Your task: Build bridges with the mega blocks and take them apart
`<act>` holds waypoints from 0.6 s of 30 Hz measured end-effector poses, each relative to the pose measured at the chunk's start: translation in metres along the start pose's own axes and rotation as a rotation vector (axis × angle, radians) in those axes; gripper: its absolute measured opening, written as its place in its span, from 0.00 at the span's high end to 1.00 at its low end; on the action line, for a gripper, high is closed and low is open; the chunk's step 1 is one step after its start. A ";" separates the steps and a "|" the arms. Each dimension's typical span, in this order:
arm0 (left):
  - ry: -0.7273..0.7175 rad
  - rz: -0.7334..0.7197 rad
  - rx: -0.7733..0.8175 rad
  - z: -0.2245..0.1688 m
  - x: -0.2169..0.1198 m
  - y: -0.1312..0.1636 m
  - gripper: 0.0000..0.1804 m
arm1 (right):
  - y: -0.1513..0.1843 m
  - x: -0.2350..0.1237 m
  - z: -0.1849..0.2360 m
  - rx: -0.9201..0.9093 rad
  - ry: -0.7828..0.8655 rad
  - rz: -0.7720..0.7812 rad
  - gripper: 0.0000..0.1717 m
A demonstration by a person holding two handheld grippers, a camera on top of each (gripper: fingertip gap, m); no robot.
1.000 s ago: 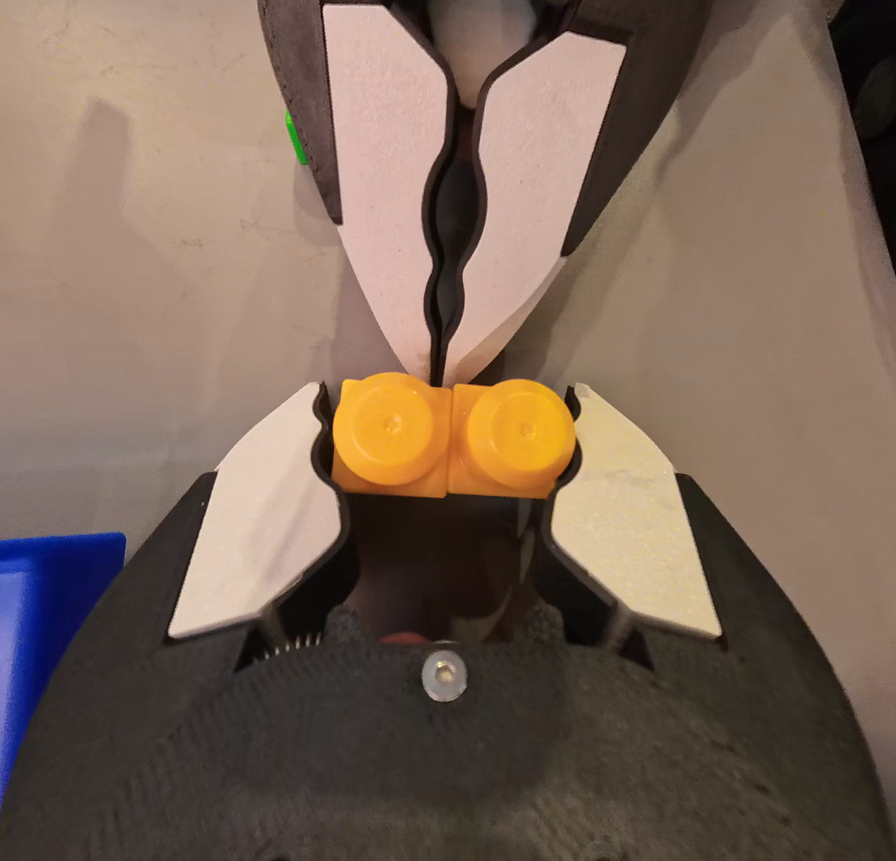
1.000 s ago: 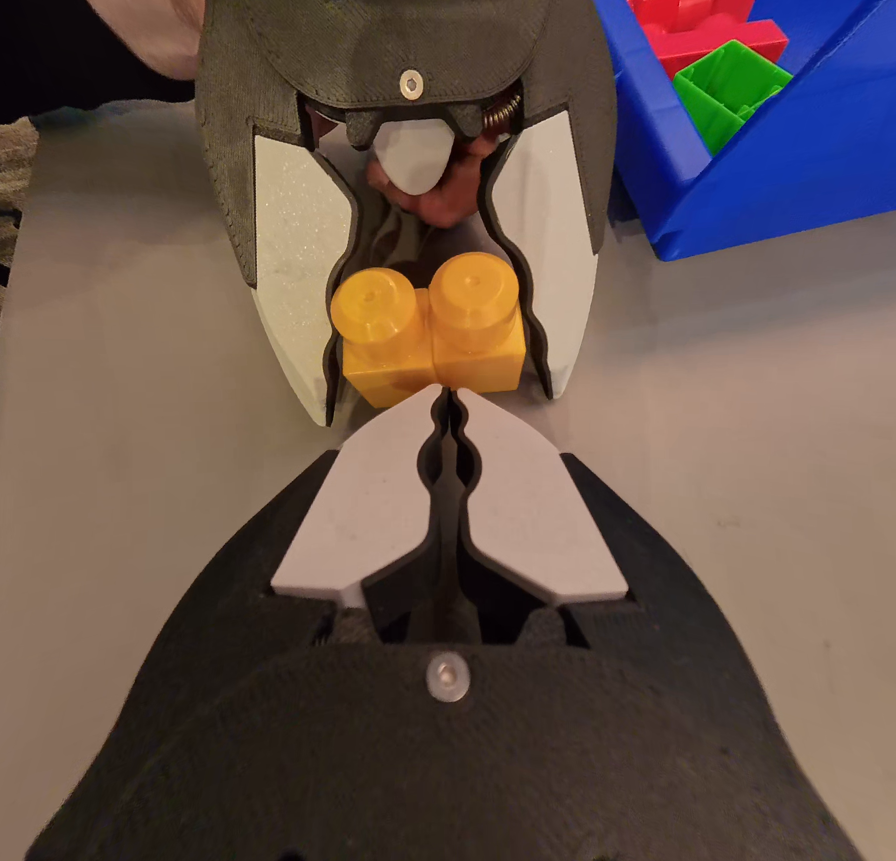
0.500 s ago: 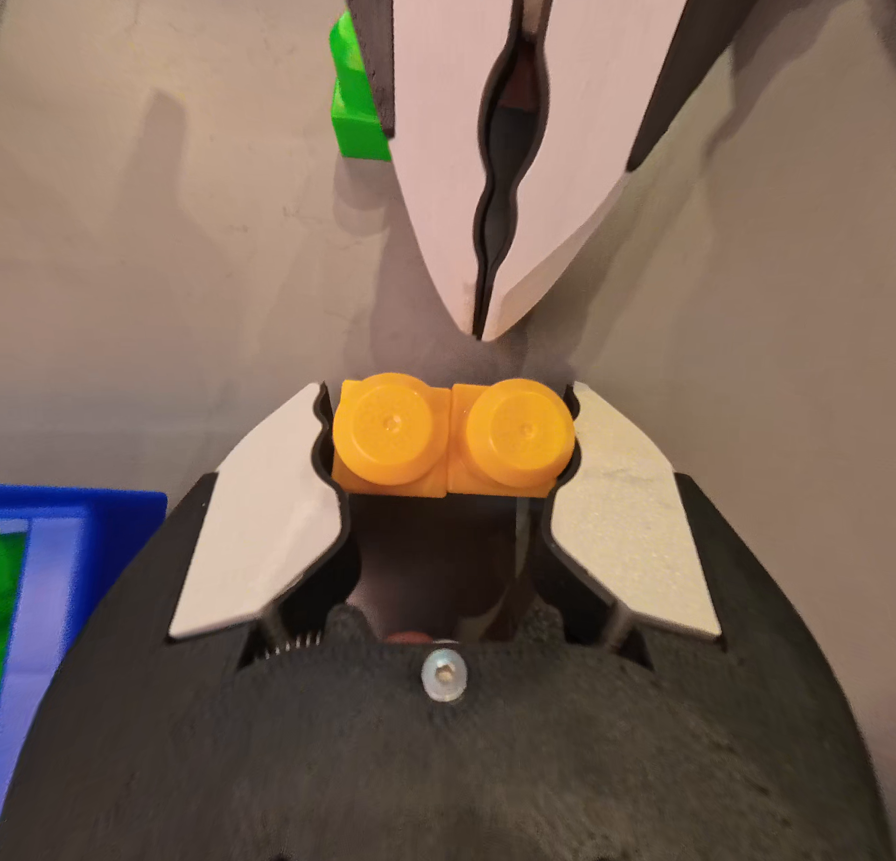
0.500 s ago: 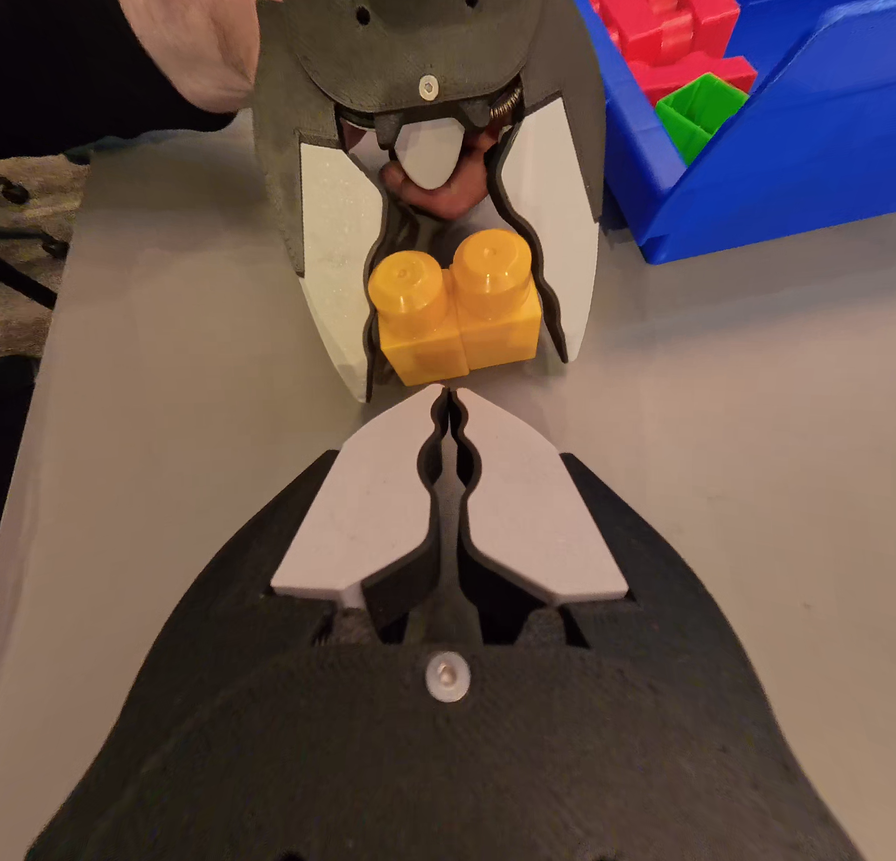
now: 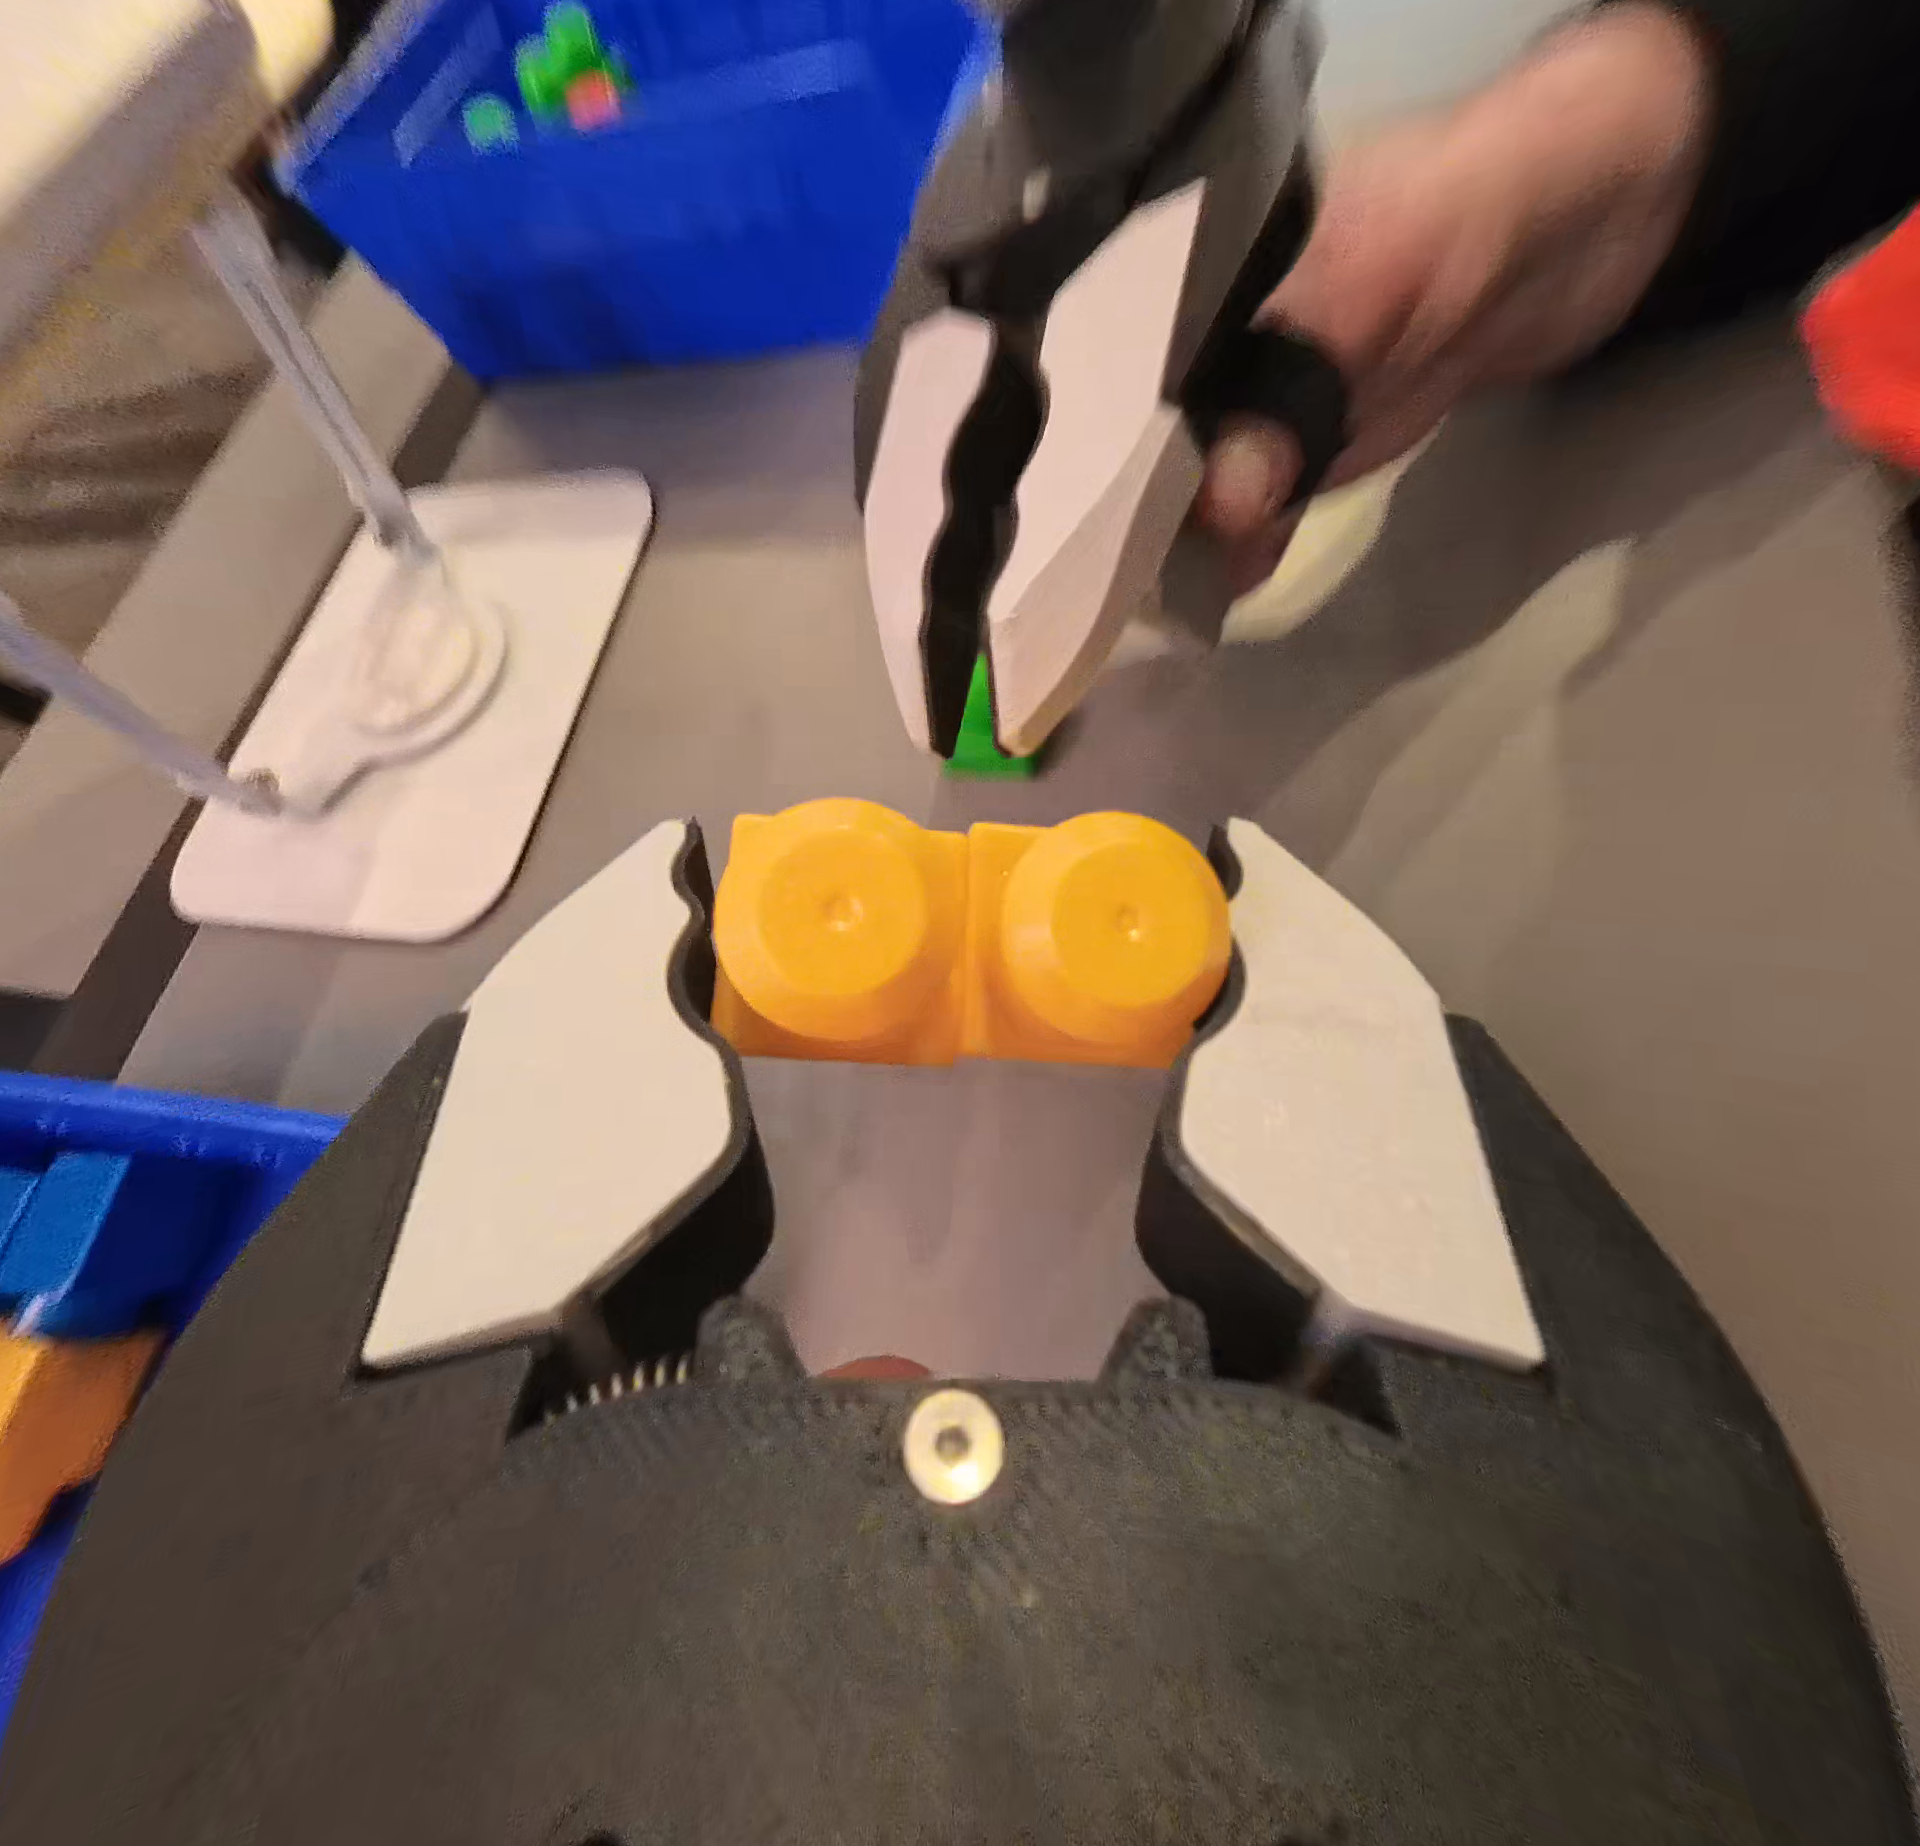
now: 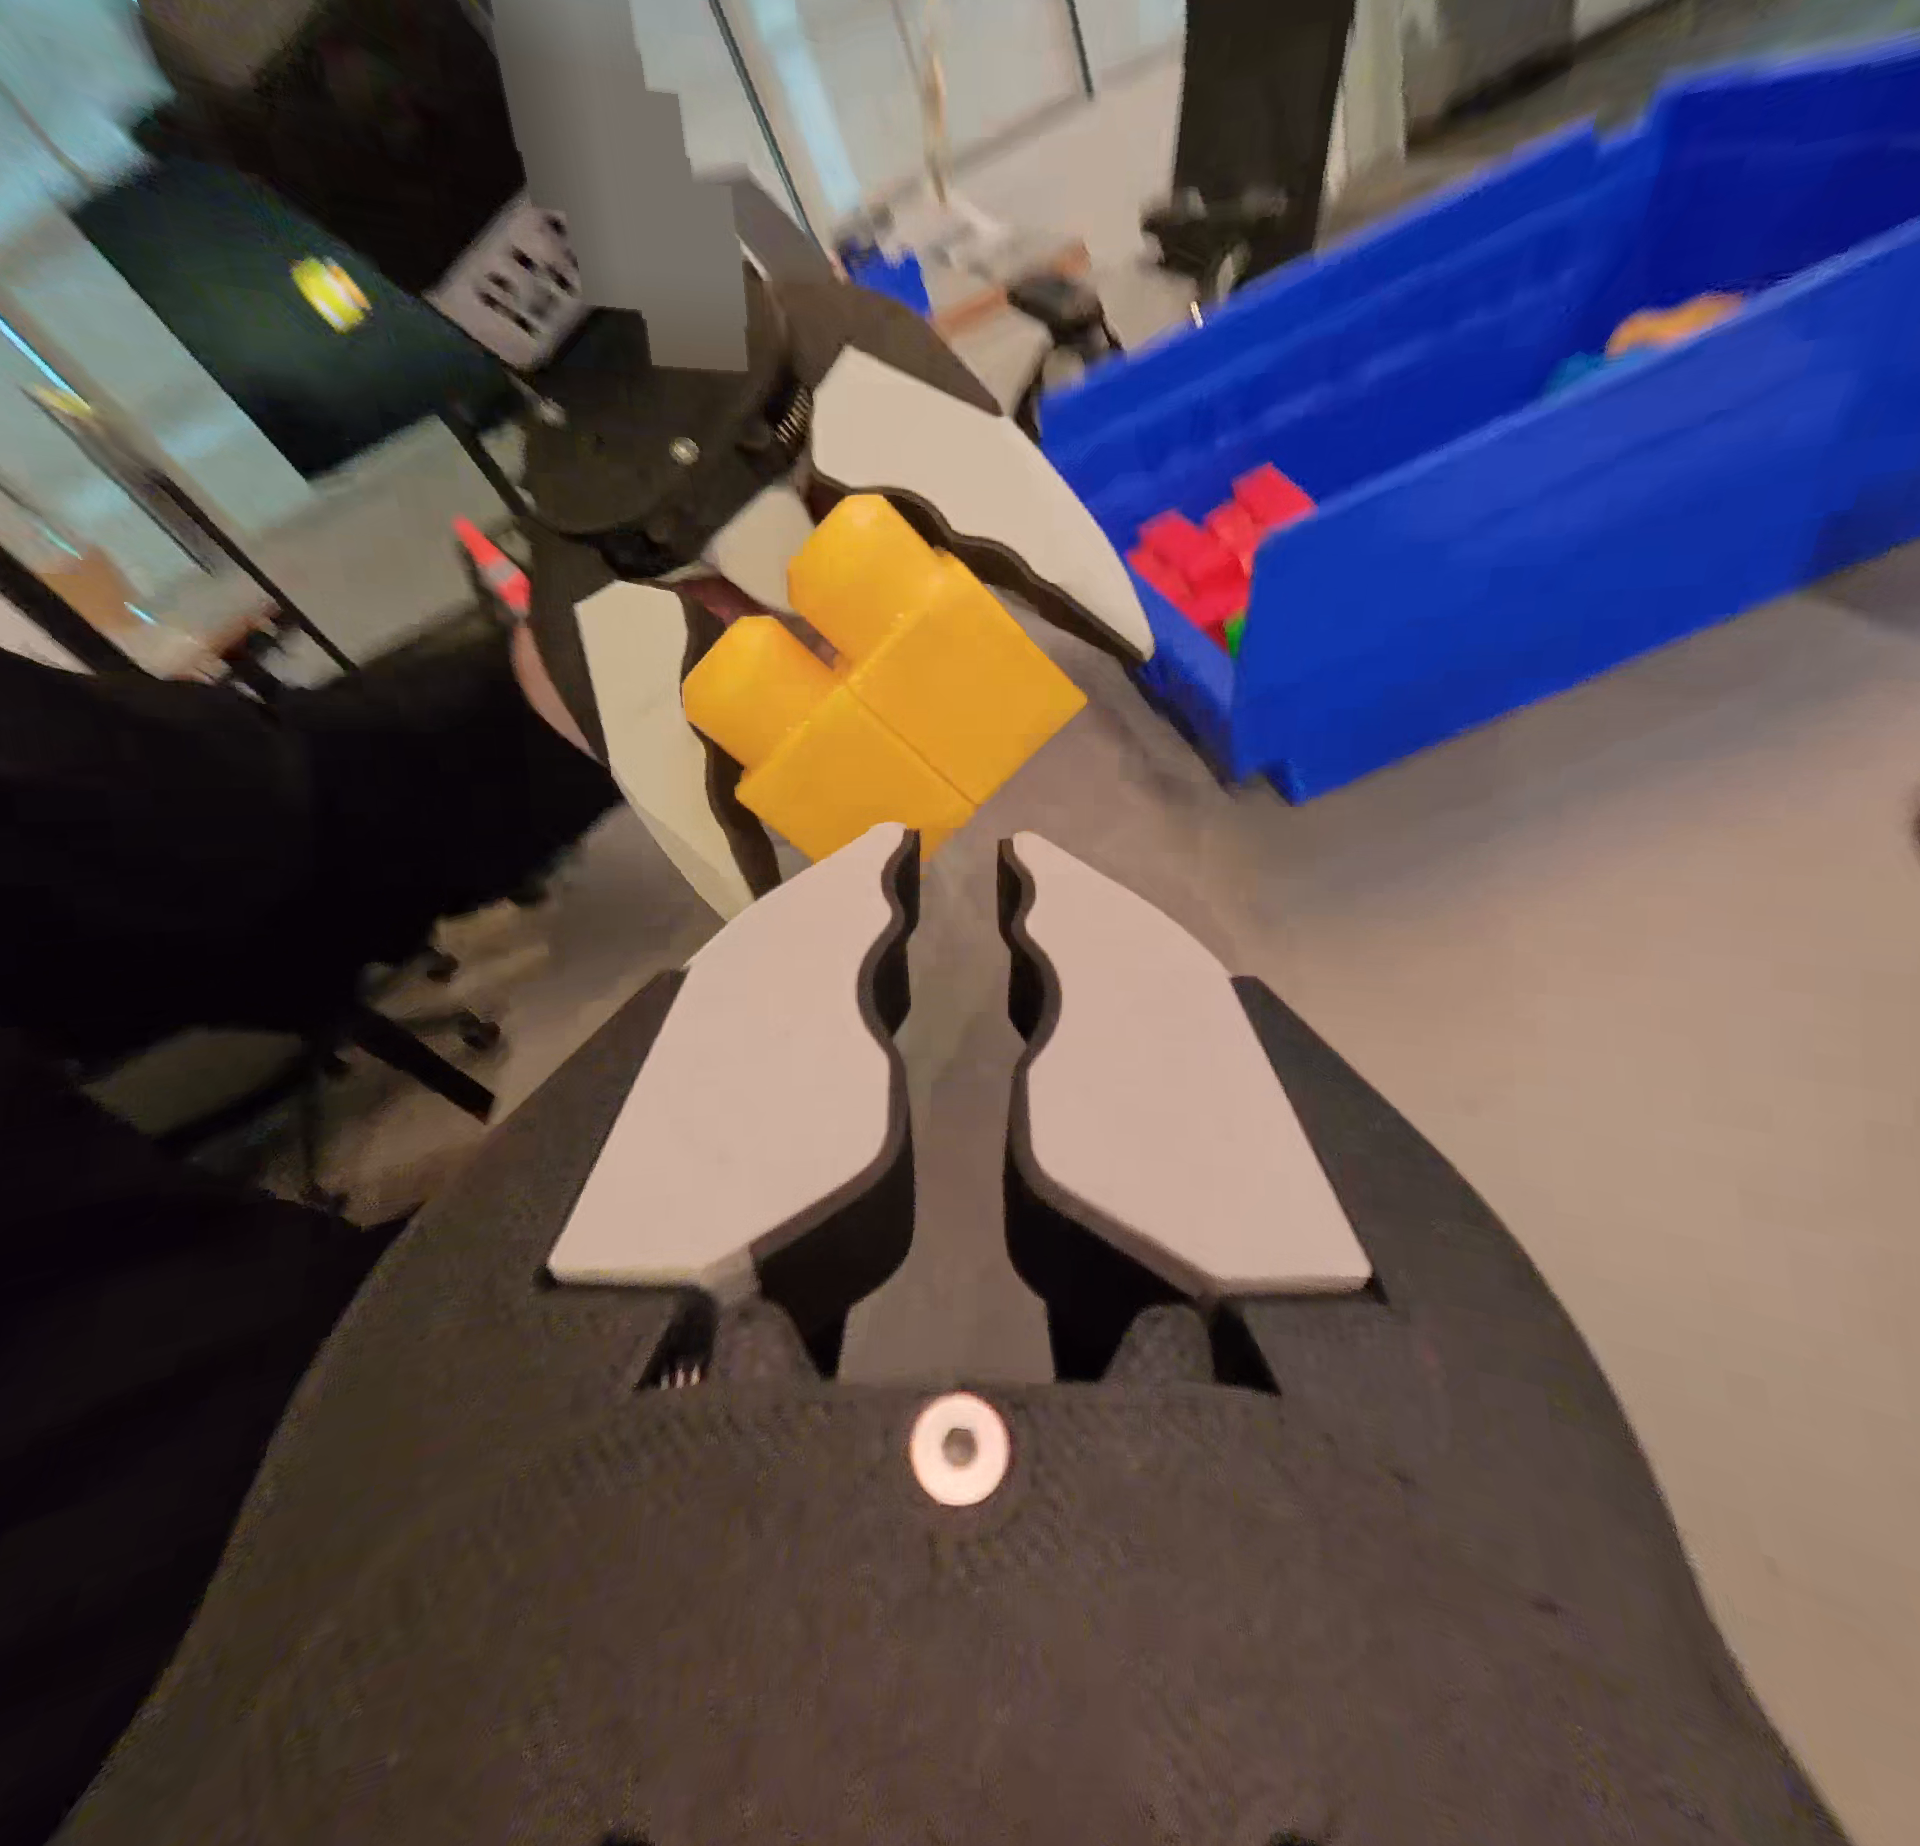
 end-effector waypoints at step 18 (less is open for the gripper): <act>0.472 -0.842 -0.354 -0.029 -0.028 -0.108 0.51 | -0.069 -0.031 0.044 -0.206 -0.057 -0.442 0.92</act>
Point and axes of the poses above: each gripper's, where its closed fingertips meet, x out along the fingers, y out of its underside, z = x × y across the jaws, the point moved 2 cm from there along -x, back along the fingers, and after that the axes turned 8 degrees about -x, right-handed, at the moved point
